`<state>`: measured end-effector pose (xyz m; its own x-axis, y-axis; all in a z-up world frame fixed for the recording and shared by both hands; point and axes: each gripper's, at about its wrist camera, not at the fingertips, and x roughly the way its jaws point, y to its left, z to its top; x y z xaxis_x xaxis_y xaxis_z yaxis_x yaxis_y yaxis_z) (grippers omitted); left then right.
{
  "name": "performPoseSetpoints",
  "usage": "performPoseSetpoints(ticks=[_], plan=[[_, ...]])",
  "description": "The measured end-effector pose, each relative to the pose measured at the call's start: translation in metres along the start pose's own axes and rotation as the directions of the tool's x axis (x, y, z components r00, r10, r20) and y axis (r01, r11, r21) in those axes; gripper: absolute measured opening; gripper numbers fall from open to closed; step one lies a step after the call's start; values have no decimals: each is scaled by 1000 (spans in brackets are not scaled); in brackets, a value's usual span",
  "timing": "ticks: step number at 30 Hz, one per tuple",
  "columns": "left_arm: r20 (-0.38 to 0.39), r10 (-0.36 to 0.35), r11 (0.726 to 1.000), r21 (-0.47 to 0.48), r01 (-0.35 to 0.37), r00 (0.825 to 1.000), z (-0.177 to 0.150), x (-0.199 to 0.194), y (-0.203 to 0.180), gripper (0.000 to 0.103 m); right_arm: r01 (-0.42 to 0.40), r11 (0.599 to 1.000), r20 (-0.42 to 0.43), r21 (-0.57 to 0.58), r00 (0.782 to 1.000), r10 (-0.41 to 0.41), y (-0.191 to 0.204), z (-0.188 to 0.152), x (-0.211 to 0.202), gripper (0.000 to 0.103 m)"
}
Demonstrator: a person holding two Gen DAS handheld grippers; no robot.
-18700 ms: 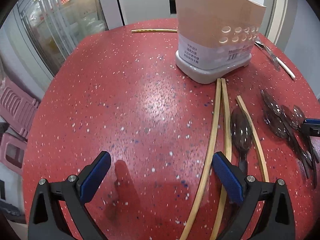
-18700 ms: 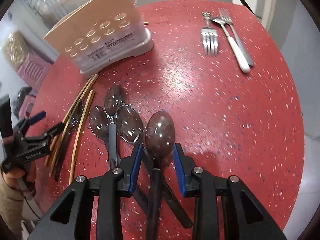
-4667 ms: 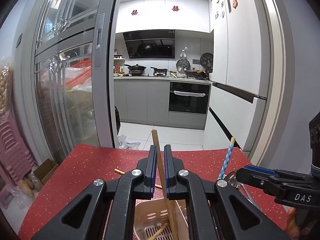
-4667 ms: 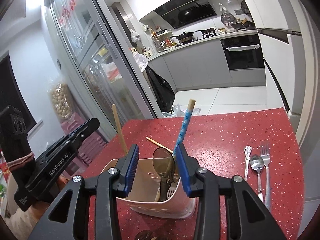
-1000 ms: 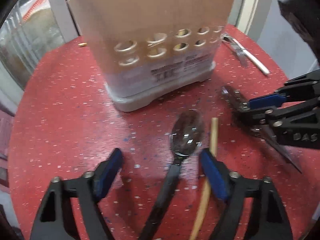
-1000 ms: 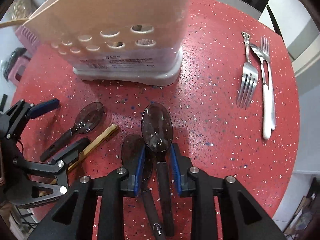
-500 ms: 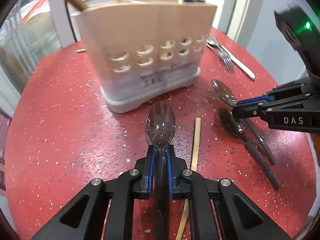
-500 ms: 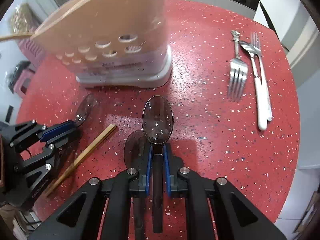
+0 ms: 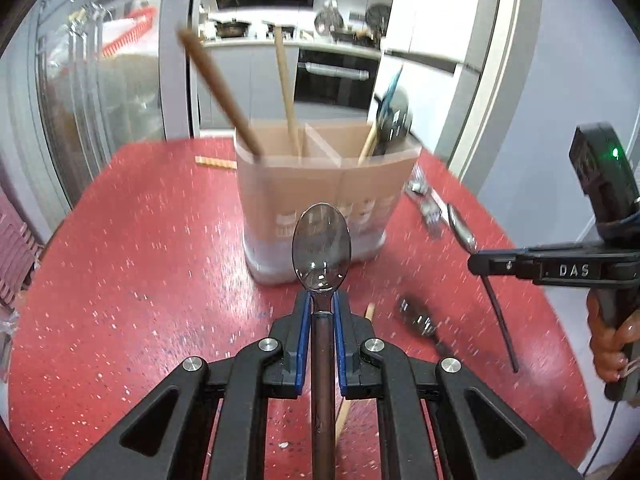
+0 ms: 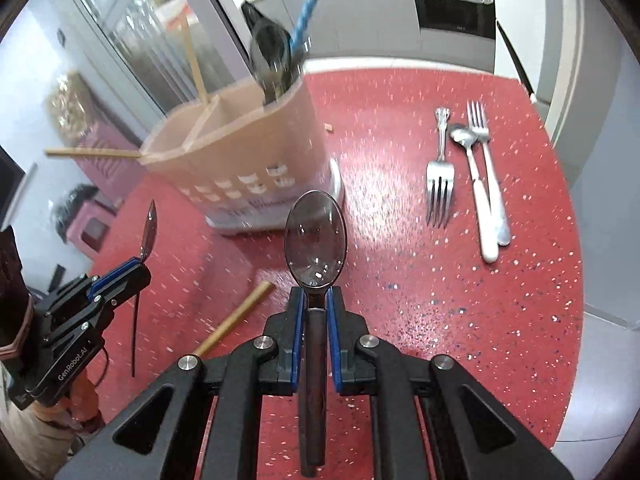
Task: Organize utensils
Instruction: 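Lift and carry both dark spoons over the beige holder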
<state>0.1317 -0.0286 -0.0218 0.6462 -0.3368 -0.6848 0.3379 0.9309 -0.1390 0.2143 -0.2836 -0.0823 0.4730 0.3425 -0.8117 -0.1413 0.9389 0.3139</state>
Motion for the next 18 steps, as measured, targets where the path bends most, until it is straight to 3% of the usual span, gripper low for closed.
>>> performPoseSetpoints(ticks=[8, 18], plan=[[173, 29, 1000, -7, -28, 985, 43, -33, -4, 35, -59, 998, 119, -8, 991, 59, 19, 22, -39, 12], [257, 71, 997, -23, -68, 964, 76, -24, 21, 35, -112, 993, 210, -22, 971, 114, 41, 60, -48, 12]])
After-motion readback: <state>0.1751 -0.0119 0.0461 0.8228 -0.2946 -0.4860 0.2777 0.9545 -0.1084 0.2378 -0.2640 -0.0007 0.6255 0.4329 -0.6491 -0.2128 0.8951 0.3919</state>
